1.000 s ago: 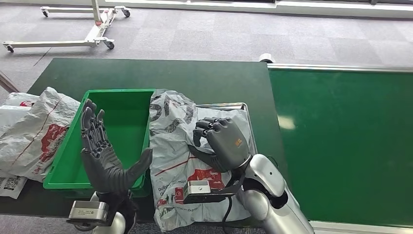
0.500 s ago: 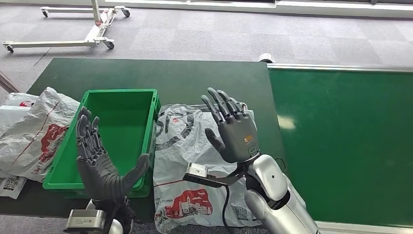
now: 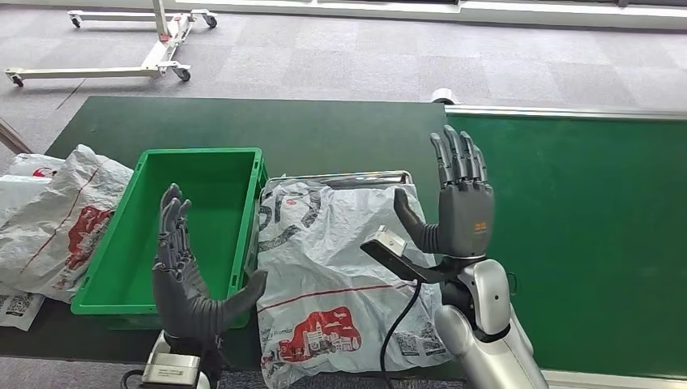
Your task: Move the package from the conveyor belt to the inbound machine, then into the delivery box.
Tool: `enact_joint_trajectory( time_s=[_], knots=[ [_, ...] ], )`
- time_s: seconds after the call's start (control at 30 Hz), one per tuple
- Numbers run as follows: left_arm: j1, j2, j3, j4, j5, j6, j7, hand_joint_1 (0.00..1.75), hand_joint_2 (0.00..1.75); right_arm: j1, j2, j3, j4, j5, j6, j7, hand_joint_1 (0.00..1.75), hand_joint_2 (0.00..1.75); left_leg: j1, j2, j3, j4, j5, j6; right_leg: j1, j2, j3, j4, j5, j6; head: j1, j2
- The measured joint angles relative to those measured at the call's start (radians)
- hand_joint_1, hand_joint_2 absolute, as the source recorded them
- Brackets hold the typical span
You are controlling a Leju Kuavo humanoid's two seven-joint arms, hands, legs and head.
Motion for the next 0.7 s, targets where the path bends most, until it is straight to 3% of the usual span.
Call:
enact_joint_trajectory(
  time_s=[0.1,0.27,0.53,0.67,0.7],
  knots=[
    [-0.01,-0.012,0.009,0.056,-0.103,-0.093,0.028,0.0,1.75,0.037,-0.001,-0.071,-0.014,-0.036,-0.064,-0.029,0.0,0.0,0.0,0.0,0.0,0.0,-0.001,0.0,0.0,0.0,0.0,0.0,0.0,0.0,0.0,0.0],
    [-0.061,-0.028,0.015,0.174,-0.244,-0.222,0.081,0.0,1.75,0.062,0.005,-0.152,-0.018,-0.064,-0.076,-0.057,0.0,0.0,-0.001,0.0,0.0,0.0,0.0,0.0,-0.001,0.001,0.0,0.0,0.001,0.0,0.0,0.0],
    [-0.181,-0.051,0.01,0.399,-0.332,-0.327,0.112,0.0,1.75,0.069,0.033,-0.213,-0.017,-0.056,-0.062,-0.065,0.0,0.0,-0.001,0.0,0.001,0.0,0.001,0.0,0.0,0.001,0.0,0.0,0.001,0.0,0.0,0.0],
    [-0.223,-0.055,-0.005,0.486,-0.384,-0.343,0.133,0.0,1.75,0.075,0.043,-0.226,-0.016,-0.051,-0.062,-0.067,0.0,1.75,-0.001,0.0,0.0,0.0,0.001,0.0,0.0,0.001,0.0,0.0,0.001,0.0,0.0,0.0],
    [-0.232,-0.055,-0.01,0.504,-0.399,-0.343,0.141,0.0,1.75,0.076,0.045,-0.228,-0.016,-0.05,-0.062,-0.069,0.0,1.75,-0.001,0.0,0.0,0.0,0.001,0.0,0.0,0.001,0.0,0.0,0.001,0.0,0.0,0.0]
  ],
)
